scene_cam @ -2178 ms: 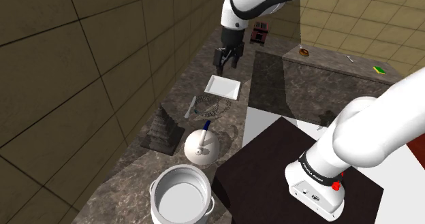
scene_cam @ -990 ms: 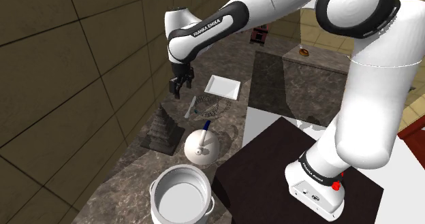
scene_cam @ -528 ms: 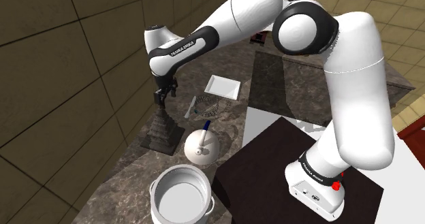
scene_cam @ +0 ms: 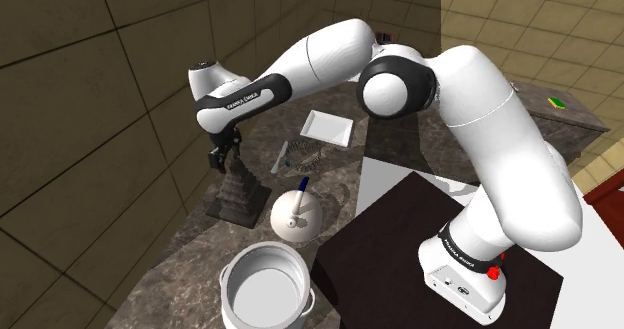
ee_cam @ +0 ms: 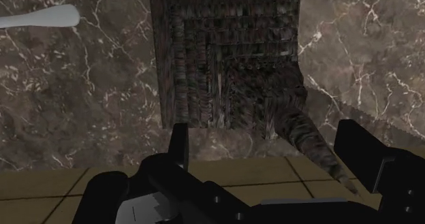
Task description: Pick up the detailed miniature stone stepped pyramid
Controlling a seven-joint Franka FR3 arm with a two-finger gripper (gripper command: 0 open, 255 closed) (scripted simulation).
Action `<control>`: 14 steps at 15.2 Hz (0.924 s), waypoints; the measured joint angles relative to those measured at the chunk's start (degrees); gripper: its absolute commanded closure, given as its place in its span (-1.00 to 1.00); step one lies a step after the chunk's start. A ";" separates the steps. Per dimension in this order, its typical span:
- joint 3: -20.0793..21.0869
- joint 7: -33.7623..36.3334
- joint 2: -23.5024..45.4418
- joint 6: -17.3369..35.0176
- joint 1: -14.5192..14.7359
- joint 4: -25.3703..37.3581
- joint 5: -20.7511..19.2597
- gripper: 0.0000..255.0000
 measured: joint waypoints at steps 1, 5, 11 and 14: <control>-0.04 -0.01 0.76 0.12 0.11 0.63 -0.05 -1.00; -0.22 0.12 3.19 1.66 0.38 1.54 -0.26 -1.00; -0.28 0.01 4.19 1.87 0.41 2.39 -0.30 1.00; -0.27 -0.02 4.24 1.79 0.41 2.50 -0.30 1.00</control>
